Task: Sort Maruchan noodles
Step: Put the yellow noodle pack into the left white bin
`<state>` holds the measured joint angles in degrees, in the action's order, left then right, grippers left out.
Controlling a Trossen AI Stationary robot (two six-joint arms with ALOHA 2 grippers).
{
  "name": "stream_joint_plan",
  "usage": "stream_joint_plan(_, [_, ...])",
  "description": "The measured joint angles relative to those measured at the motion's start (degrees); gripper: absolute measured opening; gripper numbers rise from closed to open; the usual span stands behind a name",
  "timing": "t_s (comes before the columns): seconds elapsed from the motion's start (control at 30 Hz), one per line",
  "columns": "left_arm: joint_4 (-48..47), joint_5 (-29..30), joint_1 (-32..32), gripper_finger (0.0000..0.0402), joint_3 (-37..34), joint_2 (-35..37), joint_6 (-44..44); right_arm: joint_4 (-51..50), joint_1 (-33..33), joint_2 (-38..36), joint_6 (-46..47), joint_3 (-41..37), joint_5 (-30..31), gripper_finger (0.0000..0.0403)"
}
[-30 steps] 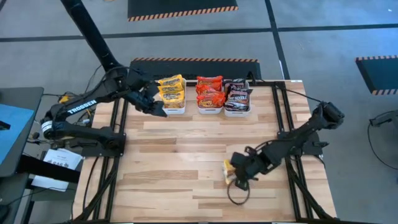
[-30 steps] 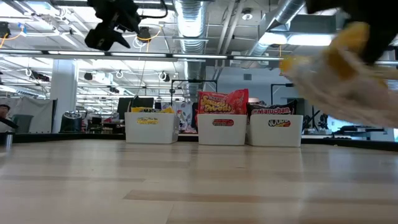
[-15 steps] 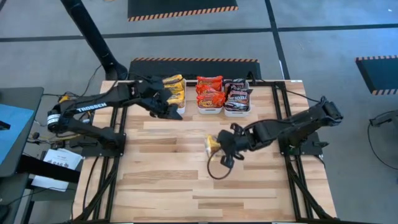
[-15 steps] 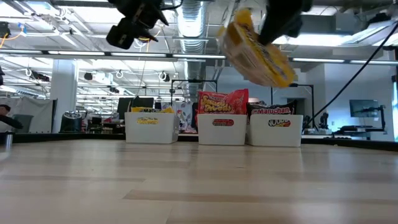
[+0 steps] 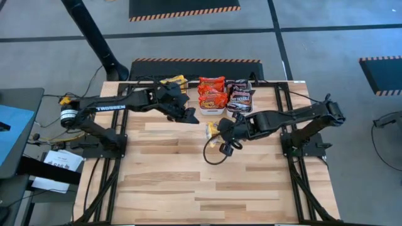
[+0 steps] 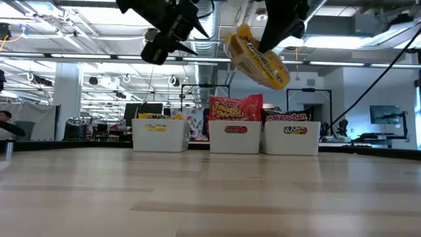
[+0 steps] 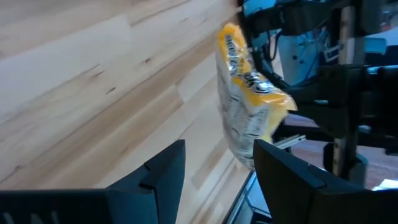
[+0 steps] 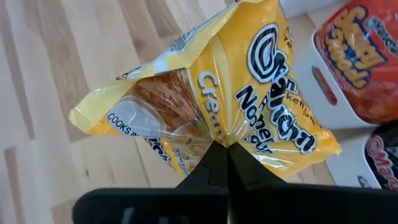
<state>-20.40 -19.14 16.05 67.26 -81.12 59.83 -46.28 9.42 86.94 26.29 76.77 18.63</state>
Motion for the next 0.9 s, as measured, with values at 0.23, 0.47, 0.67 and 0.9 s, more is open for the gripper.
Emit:
stream_joint_plan(0.23, [5.4, -0.1, 0.0, 0.0176, 0.0, -4.4, 0.0, -2.6, -0.6, 0.5, 0.2, 0.0, -0.1, 0.0002])
stream_joint_plan(0.47, [12.3, -1.5, -0.5, 0.0176, 0.0, -7.4, 1.0, -3.1, -2.2, 0.5, 0.2, 0.0, -0.5, 0.0001])
stream_joint_plan(0.67, [15.1, -1.1, -0.7, 0.0176, 0.1, -8.9, 1.3, -3.0, -2.9, 0.5, 0.2, 0.0, -0.7, 0.0001])
stream_joint_plan(0.9, [16.4, 0.4, -0.7, 0.0176, 0.1, -9.0, 0.6, -2.7, -3.3, 0.5, -0.5, 0.0, -2.7, 0.0001])
